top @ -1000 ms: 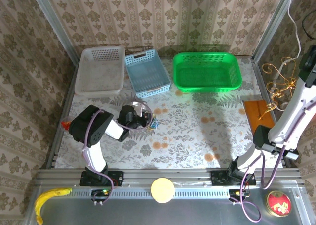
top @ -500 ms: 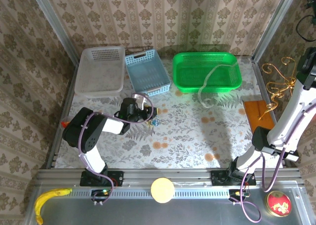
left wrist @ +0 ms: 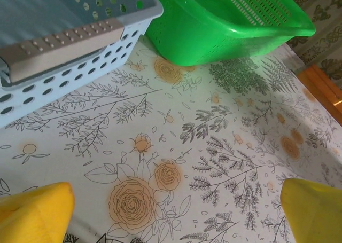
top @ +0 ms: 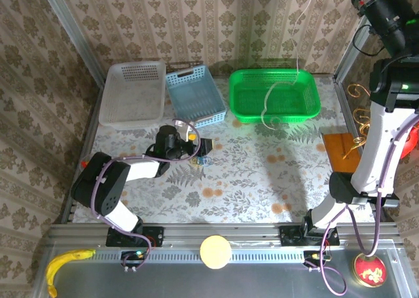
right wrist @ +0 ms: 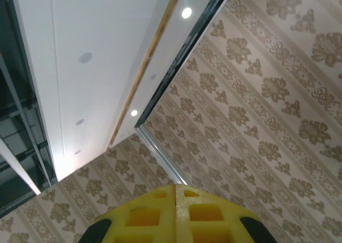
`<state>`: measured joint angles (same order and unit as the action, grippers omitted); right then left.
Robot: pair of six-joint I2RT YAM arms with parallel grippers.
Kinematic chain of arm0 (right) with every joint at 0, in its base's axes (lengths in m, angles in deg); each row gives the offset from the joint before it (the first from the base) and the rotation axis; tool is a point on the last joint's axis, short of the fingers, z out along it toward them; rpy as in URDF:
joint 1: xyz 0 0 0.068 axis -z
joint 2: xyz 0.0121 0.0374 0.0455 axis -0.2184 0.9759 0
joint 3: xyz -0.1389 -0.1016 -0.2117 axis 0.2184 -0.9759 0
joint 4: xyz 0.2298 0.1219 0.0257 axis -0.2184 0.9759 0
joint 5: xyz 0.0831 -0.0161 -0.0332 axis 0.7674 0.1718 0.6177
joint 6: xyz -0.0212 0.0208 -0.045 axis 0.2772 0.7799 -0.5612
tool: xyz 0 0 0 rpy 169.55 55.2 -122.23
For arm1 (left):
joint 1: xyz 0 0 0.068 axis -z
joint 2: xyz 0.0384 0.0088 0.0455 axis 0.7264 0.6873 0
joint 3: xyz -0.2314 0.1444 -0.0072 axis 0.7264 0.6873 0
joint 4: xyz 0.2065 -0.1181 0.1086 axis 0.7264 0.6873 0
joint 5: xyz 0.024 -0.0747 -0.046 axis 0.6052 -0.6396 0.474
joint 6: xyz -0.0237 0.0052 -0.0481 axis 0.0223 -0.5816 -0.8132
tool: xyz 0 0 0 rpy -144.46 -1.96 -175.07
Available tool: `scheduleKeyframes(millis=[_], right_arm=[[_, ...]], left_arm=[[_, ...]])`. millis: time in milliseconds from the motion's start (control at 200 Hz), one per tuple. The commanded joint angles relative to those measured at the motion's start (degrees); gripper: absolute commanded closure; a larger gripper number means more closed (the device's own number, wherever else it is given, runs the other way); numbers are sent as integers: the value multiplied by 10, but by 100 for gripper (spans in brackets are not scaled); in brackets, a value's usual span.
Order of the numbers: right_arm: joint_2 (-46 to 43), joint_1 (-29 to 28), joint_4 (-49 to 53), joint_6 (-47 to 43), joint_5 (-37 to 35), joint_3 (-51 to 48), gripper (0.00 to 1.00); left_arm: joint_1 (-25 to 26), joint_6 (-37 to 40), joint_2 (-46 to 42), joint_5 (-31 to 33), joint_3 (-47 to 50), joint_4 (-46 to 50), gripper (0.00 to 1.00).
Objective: Untangle the cables
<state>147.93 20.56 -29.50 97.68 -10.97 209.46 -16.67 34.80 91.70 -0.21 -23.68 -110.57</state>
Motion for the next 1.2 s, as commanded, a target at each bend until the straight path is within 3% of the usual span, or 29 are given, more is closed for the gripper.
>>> scheduleKeyframes(millis=[0,255,555,905,1075,1195], right_arm=[[10,-12,-2,-34,1,0,100],[51,-16,-14,-39,-11,14,100],[171,-16,-22,-31,-44,140,100],[245,-21,-63,-24,-58,144,100],[260,-47,12,-105,-33,130,100],[233,-86,80,-211,-48,43,100]], left_arm=[[-2,8,-26,9,-22,36,0],[-2,-8,-73,33,-46,93,0],[-5,-9,-126,58,-78,146,0],[-27,-6,-151,61,-100,169,0],[-30,-14,-137,59,-98,150,0],[-30,-22,-127,55,-96,136,0]])
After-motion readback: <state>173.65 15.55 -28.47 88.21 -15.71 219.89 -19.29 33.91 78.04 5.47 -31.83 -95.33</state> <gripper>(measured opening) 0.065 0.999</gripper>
